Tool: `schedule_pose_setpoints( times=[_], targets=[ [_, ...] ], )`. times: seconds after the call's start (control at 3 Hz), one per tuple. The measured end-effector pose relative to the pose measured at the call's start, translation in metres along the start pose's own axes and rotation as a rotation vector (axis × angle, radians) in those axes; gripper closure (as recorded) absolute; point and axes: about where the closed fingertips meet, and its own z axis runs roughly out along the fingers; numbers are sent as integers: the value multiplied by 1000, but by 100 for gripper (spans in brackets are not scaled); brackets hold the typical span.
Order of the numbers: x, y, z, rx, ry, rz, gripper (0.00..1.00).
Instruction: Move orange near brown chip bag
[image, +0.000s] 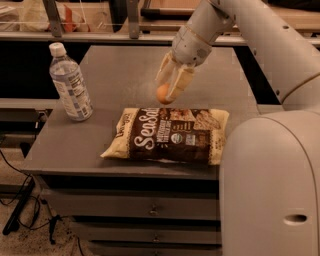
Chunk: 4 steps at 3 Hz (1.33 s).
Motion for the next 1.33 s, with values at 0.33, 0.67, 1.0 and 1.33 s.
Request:
schedule_pose_setpoints(
  times=[0.33, 0.67, 1.0, 1.33],
  targets=[
    [-2, 7, 3, -22, 8, -7, 100],
    [2, 11, 4, -31, 0, -5, 82],
    [5, 8, 9, -37, -13, -14, 59],
    [6, 2, 13, -39, -21, -27, 36]
  ],
)
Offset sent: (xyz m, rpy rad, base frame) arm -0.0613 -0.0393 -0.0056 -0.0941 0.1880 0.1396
